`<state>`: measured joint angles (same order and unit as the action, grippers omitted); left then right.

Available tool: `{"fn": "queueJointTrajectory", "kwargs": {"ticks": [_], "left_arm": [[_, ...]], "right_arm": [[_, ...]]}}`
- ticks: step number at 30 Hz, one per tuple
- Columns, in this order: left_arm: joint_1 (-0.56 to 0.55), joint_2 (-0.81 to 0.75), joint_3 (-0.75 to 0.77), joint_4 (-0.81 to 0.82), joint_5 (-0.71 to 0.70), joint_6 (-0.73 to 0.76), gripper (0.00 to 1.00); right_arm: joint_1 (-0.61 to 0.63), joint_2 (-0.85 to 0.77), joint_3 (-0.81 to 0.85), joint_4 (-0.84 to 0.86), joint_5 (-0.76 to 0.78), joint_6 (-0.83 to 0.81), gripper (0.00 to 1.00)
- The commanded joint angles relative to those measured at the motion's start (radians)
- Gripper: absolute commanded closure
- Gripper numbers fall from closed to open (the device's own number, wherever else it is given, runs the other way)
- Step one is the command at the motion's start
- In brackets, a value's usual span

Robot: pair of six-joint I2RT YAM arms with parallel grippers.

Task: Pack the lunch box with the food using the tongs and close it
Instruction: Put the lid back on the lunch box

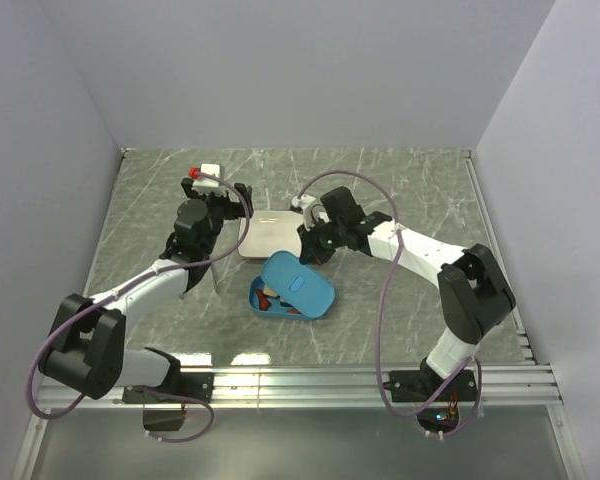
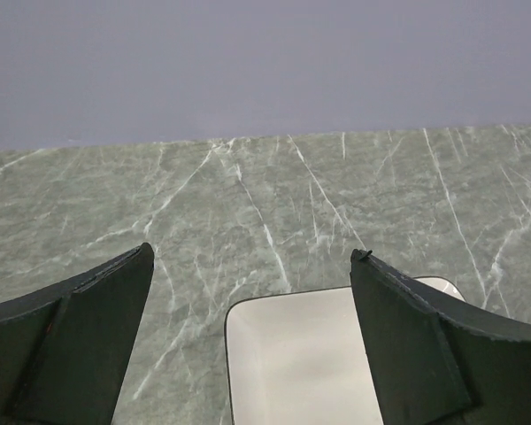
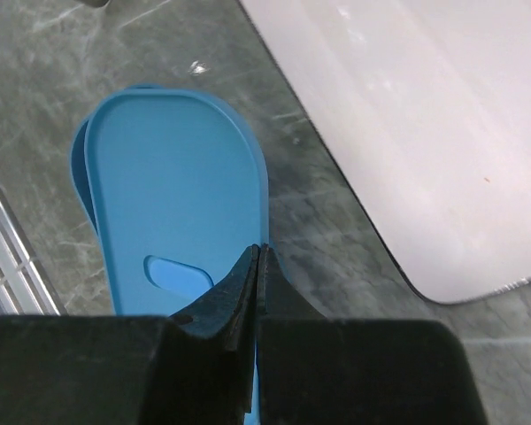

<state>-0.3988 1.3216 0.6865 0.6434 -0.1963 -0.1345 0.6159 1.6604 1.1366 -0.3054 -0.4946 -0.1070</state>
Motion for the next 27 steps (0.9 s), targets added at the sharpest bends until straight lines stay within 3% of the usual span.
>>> {"fn": "queueJointTrajectory", "kwargs": {"ticks": [1, 27], "left_arm": [[-0.008, -0.038, -0.007, 0.029, 0.001, 0.010, 0.01], [-0.009, -0.165, -0.134, -0.013, -0.037, -0.089, 0.02]], "right_arm": [[0.016, 0.016, 0.067, -0.029, -0.079, -0.077, 1.00], [0.097, 0.239, 0.287, -0.172, -0.099, -0.241, 1.00]]}}
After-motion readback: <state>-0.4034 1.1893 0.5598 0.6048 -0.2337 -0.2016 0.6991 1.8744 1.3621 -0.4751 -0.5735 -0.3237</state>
